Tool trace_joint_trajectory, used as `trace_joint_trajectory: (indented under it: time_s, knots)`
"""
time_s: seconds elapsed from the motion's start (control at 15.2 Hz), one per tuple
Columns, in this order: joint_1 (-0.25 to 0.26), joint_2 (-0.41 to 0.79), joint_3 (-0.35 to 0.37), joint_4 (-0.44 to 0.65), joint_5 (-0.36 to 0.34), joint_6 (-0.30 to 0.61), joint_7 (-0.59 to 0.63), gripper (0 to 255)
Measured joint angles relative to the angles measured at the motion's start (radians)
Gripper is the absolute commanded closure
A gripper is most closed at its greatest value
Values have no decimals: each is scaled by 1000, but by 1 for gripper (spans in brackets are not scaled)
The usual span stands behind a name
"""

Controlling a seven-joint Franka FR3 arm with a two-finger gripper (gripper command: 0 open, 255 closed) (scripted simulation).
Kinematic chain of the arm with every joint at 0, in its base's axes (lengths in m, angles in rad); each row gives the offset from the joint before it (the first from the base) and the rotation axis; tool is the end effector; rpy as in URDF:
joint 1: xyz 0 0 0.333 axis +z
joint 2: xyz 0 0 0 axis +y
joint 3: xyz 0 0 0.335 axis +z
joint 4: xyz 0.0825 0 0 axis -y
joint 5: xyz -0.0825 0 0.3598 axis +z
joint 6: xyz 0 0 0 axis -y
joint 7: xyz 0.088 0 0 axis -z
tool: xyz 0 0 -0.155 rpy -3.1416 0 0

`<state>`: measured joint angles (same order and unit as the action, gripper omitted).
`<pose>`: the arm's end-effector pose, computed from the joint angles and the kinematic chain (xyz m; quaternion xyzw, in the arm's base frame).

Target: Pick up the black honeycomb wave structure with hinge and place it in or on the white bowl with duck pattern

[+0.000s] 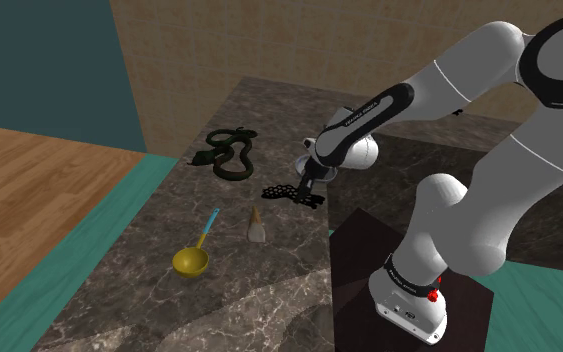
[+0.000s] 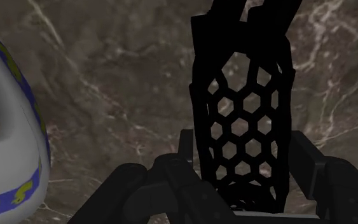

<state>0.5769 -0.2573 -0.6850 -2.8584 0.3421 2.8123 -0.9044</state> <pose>0.3622 -0.0321 0.2564 -0.9585 -0.2361 -0.1257 0.0984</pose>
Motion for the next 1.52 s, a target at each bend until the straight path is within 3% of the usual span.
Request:
trace_joint_trajectory:
  time_s: [0.53, 1.52]
  knots:
    - [-161, -128, 129, 8, -175, -131, 154, 255]
    - [-276, -300, 228, 93, -287, -386, 269, 255]
